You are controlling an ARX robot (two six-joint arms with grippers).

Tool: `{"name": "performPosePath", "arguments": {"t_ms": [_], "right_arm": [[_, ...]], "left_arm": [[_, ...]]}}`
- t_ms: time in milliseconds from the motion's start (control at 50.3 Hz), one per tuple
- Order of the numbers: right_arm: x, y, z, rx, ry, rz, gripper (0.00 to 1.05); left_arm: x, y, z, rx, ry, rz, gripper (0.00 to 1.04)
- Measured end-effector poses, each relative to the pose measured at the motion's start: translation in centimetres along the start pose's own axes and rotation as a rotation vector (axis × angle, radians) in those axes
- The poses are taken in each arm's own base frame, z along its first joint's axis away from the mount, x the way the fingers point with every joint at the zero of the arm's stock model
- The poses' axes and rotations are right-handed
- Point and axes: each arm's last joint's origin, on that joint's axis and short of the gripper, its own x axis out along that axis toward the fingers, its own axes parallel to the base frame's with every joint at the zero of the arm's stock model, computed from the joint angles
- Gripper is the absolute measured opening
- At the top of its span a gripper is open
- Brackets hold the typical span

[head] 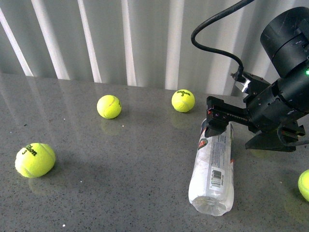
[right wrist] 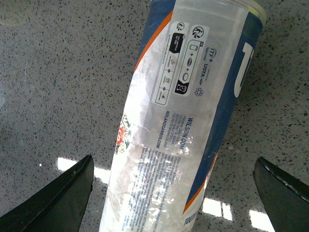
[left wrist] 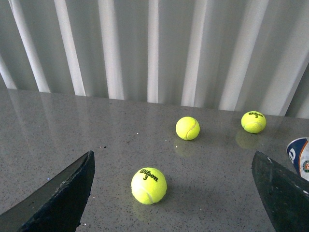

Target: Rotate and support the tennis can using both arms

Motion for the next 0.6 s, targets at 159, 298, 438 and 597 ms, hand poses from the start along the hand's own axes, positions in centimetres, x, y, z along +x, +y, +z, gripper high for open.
{"name": "performPosePath", "arguments": {"t_ms": [159,298,438,597], "right_arm": [[0.9,0.1,0.3,0.017,0.009,-0.003,0.98],[2.1,0.4,0.1,0.024,0.025,0.000,0.98],[3.3,0.5,-0.4,0.027,0.039,0.000,0.98],[4.4,0.4,-0.7,0.030,0.037,-0.010,0.98]], "left_arm": [[0.0,0.0,0.0,0.000,0.000,0.000,0.98],[0.0,0.0,0.0,0.000,0.000,0.000,0.98],[0.0,0.0,0.0,0.000,0.000,0.000,0.98],[0.0,0.0,0.0,0.000,0.000,0.000,0.98]]}}
